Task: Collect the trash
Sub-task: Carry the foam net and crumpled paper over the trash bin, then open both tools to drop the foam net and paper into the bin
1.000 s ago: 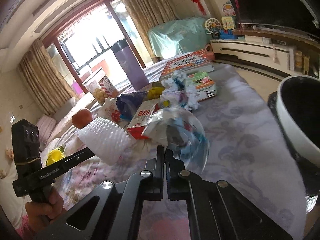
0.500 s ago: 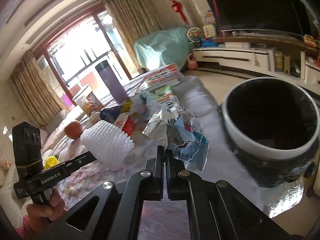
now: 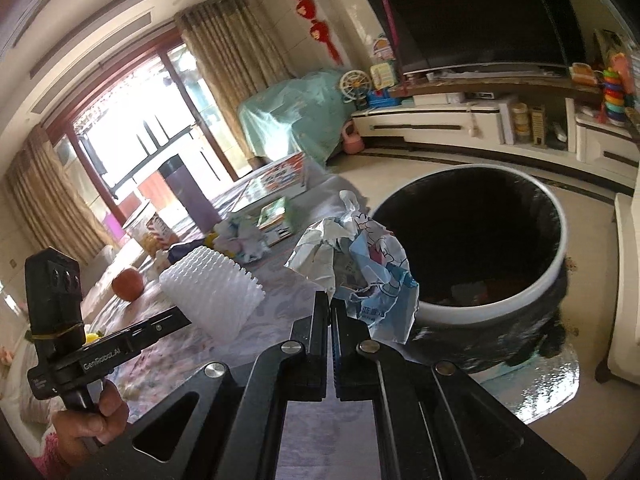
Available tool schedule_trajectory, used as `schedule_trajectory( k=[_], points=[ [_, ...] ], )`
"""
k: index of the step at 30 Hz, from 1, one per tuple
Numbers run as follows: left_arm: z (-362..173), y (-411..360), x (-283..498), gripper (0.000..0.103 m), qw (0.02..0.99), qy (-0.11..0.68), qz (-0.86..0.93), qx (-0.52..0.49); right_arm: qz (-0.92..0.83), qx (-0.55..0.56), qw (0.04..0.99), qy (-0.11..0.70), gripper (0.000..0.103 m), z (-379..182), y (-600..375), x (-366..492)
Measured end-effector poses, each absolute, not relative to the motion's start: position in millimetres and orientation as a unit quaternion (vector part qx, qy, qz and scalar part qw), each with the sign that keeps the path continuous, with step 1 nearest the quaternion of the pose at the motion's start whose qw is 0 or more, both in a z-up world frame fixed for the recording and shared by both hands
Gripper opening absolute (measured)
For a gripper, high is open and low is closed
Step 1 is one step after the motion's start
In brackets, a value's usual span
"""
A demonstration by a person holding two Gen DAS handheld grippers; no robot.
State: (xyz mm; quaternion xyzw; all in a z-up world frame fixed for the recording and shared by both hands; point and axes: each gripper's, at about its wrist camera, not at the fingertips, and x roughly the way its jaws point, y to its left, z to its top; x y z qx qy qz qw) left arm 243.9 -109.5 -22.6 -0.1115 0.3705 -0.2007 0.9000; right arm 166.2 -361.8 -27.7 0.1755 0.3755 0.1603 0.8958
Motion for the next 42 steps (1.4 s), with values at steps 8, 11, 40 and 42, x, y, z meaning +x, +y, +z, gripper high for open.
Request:
schedule_trajectory(
  k=[8, 11, 40, 42],
  points=[
    [-22, -139, 265, 0.006, 0.896, 0.378, -0.212, -0.097, 0.138, 0.184, 0.900, 0.371, 0.001, -27, -389, 171],
    [-21, -151, 271, 0.006, 0.896, 0.377, -0.216, -0.089, 0.131, 0.183, 0.902, 0.368, 0.001, -27, -398, 174],
    [-30, -243, 337, 0.007, 0.885, 0.398, -0.235, -0.046, 0.097, 0.188, 0.901, 0.379, 0.001, -37, -447, 208],
    [-30, -248, 338, 0.007, 0.885, 0.399, -0.235, -0.044, 0.098, 0.189, 0.900, 0.381, 0.001, -38, -448, 211]
  ],
)
